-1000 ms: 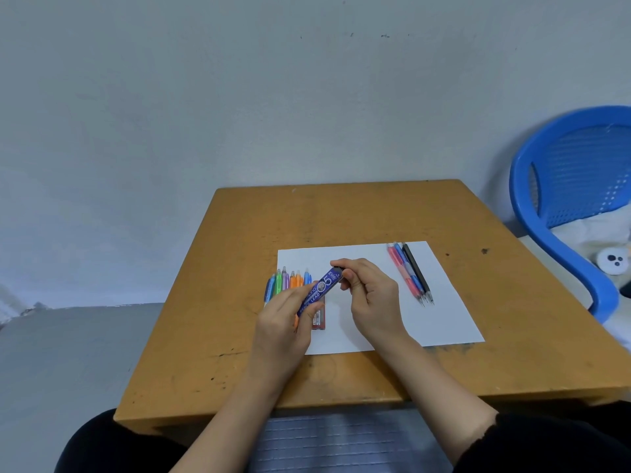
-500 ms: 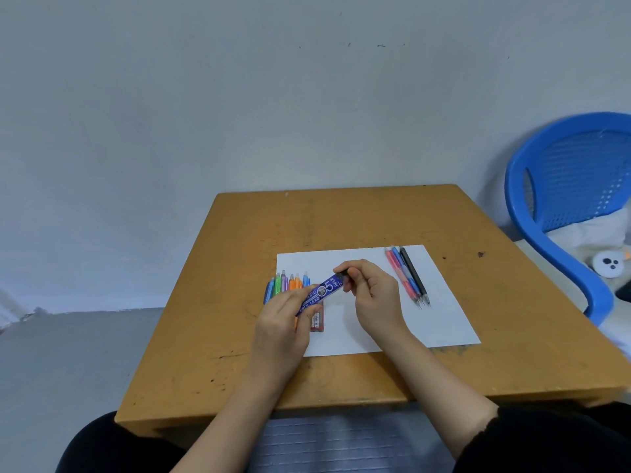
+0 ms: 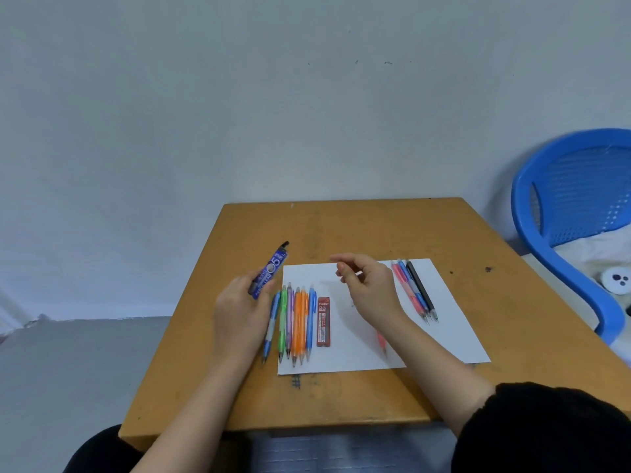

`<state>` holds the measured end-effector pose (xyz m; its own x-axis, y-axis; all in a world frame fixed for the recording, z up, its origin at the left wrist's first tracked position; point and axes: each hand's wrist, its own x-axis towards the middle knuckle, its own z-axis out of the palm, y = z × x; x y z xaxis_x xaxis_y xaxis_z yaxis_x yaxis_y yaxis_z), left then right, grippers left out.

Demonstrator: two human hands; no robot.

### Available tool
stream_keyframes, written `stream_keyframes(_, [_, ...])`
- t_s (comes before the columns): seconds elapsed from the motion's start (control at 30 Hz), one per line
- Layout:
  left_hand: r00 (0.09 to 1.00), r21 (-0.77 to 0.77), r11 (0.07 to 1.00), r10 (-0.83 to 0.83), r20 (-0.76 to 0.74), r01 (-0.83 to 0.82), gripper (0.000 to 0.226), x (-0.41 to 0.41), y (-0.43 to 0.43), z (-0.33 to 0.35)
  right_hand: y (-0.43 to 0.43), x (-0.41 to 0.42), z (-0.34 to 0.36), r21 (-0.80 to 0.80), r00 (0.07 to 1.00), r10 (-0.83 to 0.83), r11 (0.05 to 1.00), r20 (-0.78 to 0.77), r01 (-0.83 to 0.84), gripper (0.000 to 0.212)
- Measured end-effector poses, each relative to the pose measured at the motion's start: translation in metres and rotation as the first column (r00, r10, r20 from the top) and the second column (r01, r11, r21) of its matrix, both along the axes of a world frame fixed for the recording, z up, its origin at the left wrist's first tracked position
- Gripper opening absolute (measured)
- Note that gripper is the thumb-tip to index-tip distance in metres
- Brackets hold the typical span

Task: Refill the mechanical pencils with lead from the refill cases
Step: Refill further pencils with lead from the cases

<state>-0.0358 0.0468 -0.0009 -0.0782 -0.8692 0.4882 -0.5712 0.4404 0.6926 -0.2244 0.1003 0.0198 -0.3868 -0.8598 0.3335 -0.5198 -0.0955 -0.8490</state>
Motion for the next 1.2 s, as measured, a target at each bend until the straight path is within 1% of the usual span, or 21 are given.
stream_keyframes(0.13, [0.985,0.019,0.988,0.153,0.078,-0.154,0.035,0.012,-0.022,-0.004,-0.027,-0.002,0.006,-0.003,0.995,0.032,0.999,-0.094,-0.033,0.022])
stream_keyframes(0.23, [0.968,0.114,0.964,0.228,0.104,-0.24,0.033,0.017,-0.028,-0.009,-0.054,-0.004,0.009,0.038,0.988,0.03,0.999,-0.151,-0.025,0.024])
stream_keyframes(0.3, [0.96,0.146,0.952,0.256,0.111,-0.27,0.031,0.017,-0.031,-0.01,-0.075,-0.005,0.012,0.08,0.983,0.026,0.997,-0.181,-0.011,0.026])
stream_keyframes(0.43, [0.937,0.186,0.93,0.277,0.214,-0.317,0.026,0.015,-0.037,-0.008,-0.119,-0.007,0.014,0.164,0.975,0.02,0.986,-0.22,0.016,0.029])
stream_keyframes(0.77, [0.92,0.233,0.907,0.287,0.266,-0.35,0.027,0.015,-0.048,-0.014,-0.222,-0.022,-0.012,0.247,0.973,-0.012,0.967,-0.231,0.07,0.03])
stream_keyframes(0.97, [0.919,0.203,0.917,0.283,0.273,-0.343,0.024,0.015,-0.051,-0.019,-0.27,-0.027,-0.023,0.207,0.969,-0.052,0.973,-0.242,0.104,0.027])
stream_keyframes(1.07, [0.915,0.198,0.917,0.284,0.286,-0.347,0.024,0.015,-0.053,-0.02,-0.285,-0.029,-0.025,0.219,0.969,-0.047,0.97,-0.243,0.102,0.03])
stream_keyframes(1.2, [0.916,0.209,0.916,0.278,0.288,-0.343,0.024,0.014,-0.053,-0.02,-0.3,-0.032,-0.029,0.249,0.958,0.003,0.966,-0.287,0.072,0.034])
